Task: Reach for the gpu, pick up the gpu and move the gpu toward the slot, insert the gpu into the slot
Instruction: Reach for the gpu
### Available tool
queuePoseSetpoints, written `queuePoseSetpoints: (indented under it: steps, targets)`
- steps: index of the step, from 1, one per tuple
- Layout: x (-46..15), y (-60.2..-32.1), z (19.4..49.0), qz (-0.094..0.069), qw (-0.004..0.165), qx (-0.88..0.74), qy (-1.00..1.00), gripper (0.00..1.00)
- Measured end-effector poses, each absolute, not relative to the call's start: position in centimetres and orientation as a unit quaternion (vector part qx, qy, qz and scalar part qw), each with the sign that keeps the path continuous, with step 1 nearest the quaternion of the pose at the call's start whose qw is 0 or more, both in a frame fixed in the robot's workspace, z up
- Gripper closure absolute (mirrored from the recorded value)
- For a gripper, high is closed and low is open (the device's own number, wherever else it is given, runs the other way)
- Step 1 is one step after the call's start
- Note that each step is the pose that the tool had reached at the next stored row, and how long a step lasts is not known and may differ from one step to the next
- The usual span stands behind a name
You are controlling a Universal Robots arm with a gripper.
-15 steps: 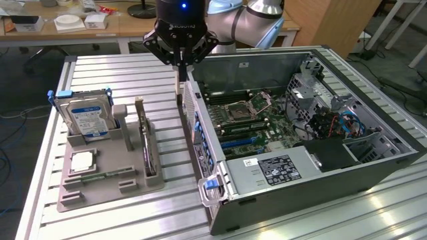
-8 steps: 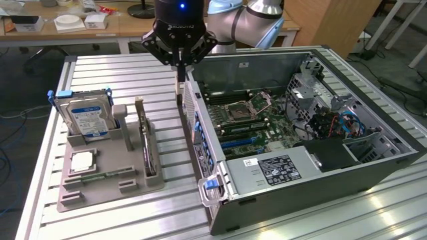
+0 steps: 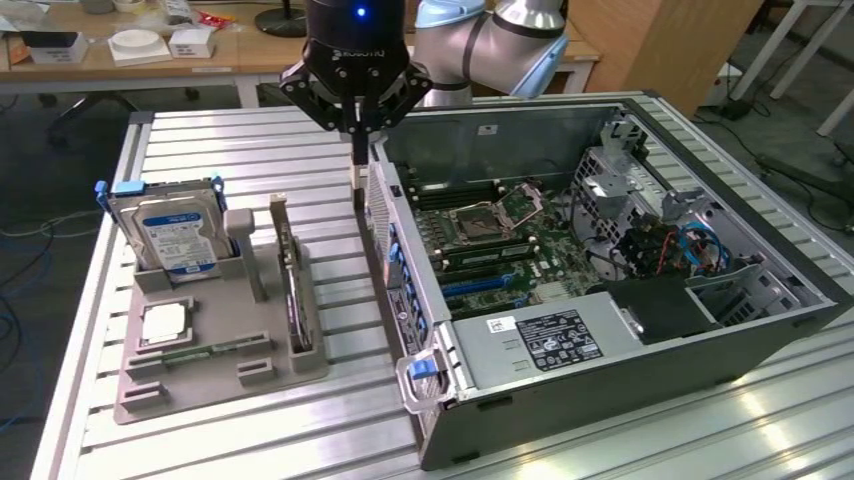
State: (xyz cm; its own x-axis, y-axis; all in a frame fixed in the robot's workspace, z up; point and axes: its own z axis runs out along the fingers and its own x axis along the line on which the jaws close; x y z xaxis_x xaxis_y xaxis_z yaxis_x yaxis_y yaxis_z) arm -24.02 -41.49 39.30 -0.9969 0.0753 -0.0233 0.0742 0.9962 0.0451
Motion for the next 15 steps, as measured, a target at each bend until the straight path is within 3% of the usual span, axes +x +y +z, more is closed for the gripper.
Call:
queuePoseSetpoints:
  steps: [15]
  targets:
    - [-24.5, -41.64, 39.3, 0.022, 0.012, 0.037, 0.999, 0.9]
